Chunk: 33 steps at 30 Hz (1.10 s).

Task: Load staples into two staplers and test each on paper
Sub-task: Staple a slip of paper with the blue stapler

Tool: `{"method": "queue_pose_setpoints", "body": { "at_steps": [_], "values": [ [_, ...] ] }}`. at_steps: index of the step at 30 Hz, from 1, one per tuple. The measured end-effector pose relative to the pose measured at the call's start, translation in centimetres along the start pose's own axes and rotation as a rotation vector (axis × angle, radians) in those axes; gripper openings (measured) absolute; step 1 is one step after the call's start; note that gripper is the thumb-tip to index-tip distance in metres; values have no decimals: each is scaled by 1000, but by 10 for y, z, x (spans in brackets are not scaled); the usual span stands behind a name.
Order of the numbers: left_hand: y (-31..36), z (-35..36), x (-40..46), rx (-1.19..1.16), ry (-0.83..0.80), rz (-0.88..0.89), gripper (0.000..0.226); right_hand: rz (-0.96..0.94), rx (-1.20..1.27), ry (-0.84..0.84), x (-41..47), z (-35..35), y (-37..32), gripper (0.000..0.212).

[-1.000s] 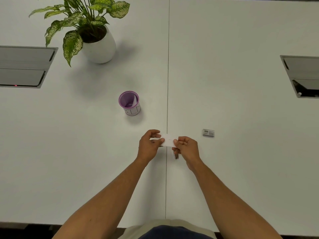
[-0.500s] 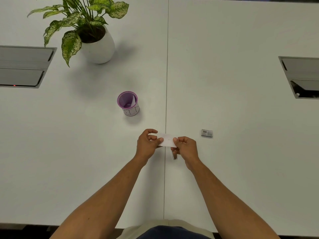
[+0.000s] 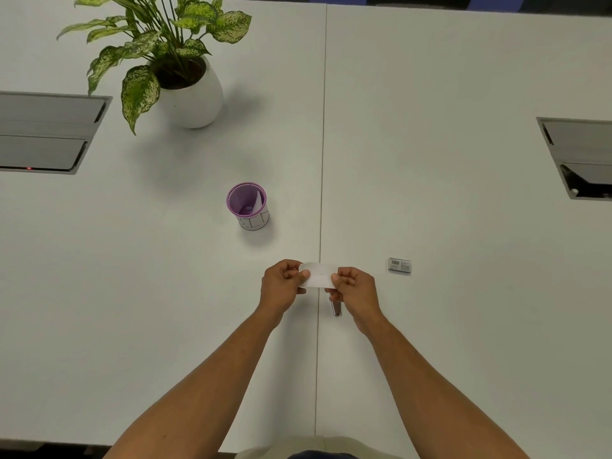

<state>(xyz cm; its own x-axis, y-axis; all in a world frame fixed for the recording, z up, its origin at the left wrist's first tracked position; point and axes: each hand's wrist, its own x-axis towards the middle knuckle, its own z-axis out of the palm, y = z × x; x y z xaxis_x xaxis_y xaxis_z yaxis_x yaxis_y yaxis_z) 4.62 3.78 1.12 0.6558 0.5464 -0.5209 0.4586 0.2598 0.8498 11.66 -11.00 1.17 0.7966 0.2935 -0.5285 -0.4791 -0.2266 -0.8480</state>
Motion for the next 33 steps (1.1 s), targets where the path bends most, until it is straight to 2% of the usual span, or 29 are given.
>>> {"method": "queue_pose_setpoints", "body": {
  "at_steps": [7, 13, 16, 20, 24, 27, 30, 33],
  "values": [
    [26, -23, 30, 9, 167, 41, 16, 33, 42, 35, 16, 6, -6, 11],
    [66, -58, 76, -98, 485, 92, 7, 35, 9, 50, 19, 5, -3, 10],
    [84, -74, 97, -47, 617, 97, 9, 35, -29, 62, 20, 4, 2, 11],
    [100, -84, 112, 118, 716, 169, 7, 25, -62, 67, 23, 1, 8, 11],
    [105, -82, 116, 394, 658, 258, 9, -7, -130, 114, 24, -5, 11, 12],
    [101, -73, 119, 616, 554, 266, 12, -134, -326, 231, 20, -14, 14, 9],
    [99, -66, 119, 669, 499, 230, 16, -218, -464, 319, 13, -28, 17, 10],
    [95, -62, 115, 678, 490, 259, 32, -226, -587, 368, 6, -45, 27, 15]
  ]
}}
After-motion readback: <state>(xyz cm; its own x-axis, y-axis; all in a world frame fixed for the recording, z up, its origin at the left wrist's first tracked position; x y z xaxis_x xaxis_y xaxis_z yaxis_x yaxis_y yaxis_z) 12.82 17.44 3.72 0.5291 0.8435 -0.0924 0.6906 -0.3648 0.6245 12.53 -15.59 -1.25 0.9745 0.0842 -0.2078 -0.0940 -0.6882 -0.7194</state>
